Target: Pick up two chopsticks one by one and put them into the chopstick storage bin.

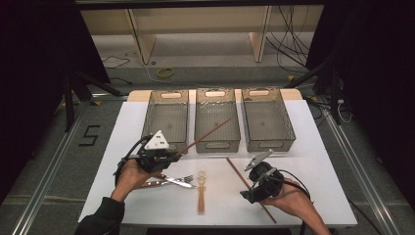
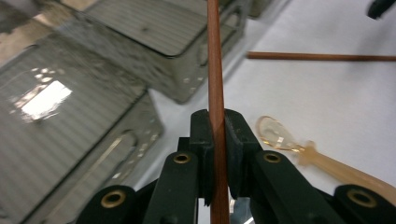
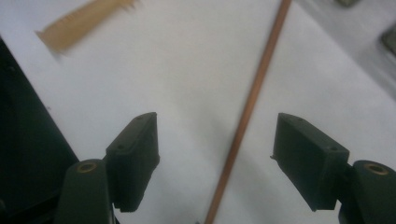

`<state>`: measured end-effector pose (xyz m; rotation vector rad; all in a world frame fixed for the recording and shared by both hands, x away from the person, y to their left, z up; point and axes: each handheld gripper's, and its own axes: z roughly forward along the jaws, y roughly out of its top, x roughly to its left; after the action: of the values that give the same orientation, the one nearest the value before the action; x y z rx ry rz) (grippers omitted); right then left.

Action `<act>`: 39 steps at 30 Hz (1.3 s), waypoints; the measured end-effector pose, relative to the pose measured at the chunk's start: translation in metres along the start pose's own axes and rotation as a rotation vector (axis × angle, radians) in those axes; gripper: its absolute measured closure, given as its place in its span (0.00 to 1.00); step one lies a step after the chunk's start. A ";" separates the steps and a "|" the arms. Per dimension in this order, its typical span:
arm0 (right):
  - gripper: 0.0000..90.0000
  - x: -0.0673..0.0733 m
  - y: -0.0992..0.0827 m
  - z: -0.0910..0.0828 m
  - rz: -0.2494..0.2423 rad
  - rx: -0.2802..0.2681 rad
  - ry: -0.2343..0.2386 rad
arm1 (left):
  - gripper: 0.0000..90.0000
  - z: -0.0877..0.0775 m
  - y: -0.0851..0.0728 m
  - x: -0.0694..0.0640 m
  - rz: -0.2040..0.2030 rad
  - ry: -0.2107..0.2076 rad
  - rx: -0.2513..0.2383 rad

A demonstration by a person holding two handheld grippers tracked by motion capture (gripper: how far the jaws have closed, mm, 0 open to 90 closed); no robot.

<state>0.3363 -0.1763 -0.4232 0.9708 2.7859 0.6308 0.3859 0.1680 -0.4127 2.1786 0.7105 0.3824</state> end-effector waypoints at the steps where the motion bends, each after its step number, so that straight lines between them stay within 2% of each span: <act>1: 0.35 -0.002 -0.002 0.002 0.005 0.008 -0.005 | 0.92 -0.001 0.000 0.004 -0.014 0.008 -0.004; 7: 0.32 -0.006 -0.010 0.005 0.031 0.044 -0.013 | 0.92 -0.004 0.004 0.029 -0.096 0.066 -0.025; 12: 0.32 -0.008 -0.015 0.006 0.042 0.048 -0.015 | 0.92 -0.005 0.007 0.048 -0.144 0.118 -0.032; 20: 0.32 -0.008 -0.017 0.011 0.040 0.068 -0.020 | 0.92 -0.001 0.006 0.079 -0.223 0.166 -0.032; 23: 0.32 -0.008 -0.017 0.011 0.041 0.071 -0.019 | 0.92 0.003 0.005 0.089 -0.251 0.184 -0.018; 27: 0.32 -0.007 -0.017 0.011 0.038 0.074 -0.016 | 0.92 0.008 0.004 0.097 -0.271 0.206 -0.003; 39: 0.32 -0.007 -0.017 0.012 0.037 0.083 -0.017 | 0.92 0.016 -0.008 0.112 -0.389 0.230 0.018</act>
<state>0.3350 -0.1887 -0.4418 1.0402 2.8050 0.5128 0.4802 0.2300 -0.4253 1.9703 1.2434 0.4244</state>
